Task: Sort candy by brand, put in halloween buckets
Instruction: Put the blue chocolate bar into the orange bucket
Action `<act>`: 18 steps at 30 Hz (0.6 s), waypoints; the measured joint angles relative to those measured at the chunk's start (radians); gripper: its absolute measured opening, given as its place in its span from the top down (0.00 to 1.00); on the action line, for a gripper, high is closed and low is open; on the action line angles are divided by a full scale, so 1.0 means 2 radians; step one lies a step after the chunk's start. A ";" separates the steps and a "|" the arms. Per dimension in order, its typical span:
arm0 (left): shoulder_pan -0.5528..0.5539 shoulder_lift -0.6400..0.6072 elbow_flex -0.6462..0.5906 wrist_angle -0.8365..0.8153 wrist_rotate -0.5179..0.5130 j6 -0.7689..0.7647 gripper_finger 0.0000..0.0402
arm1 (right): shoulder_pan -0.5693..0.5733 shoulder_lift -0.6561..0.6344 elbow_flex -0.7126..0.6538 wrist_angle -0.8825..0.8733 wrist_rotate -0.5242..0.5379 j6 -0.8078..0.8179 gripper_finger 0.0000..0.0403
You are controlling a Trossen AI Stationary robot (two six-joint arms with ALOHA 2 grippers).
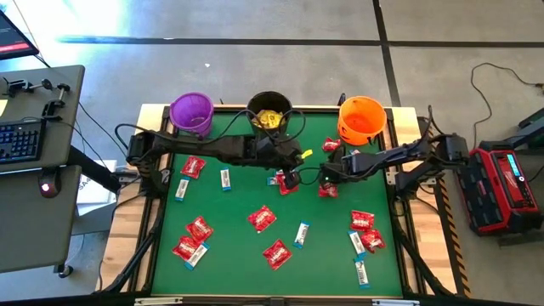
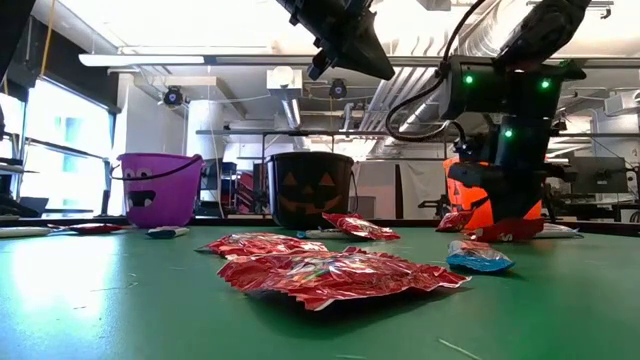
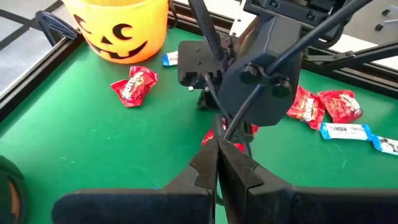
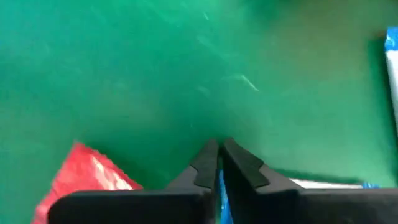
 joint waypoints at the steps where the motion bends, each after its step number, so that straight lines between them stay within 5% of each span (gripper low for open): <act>1: 0.000 0.000 0.000 0.000 -0.001 0.000 0.99 | 0.000 -0.005 0.000 -0.001 -0.006 -0.004 0.99; 10: 0.000 0.000 0.000 -0.001 0.001 0.000 0.99 | 0.001 -0.069 0.000 -0.042 -0.039 -0.010 0.93; 18: 0.000 0.000 0.000 -0.001 0.001 0.001 0.99 | 0.024 -0.069 0.000 -0.053 -0.048 -0.023 0.61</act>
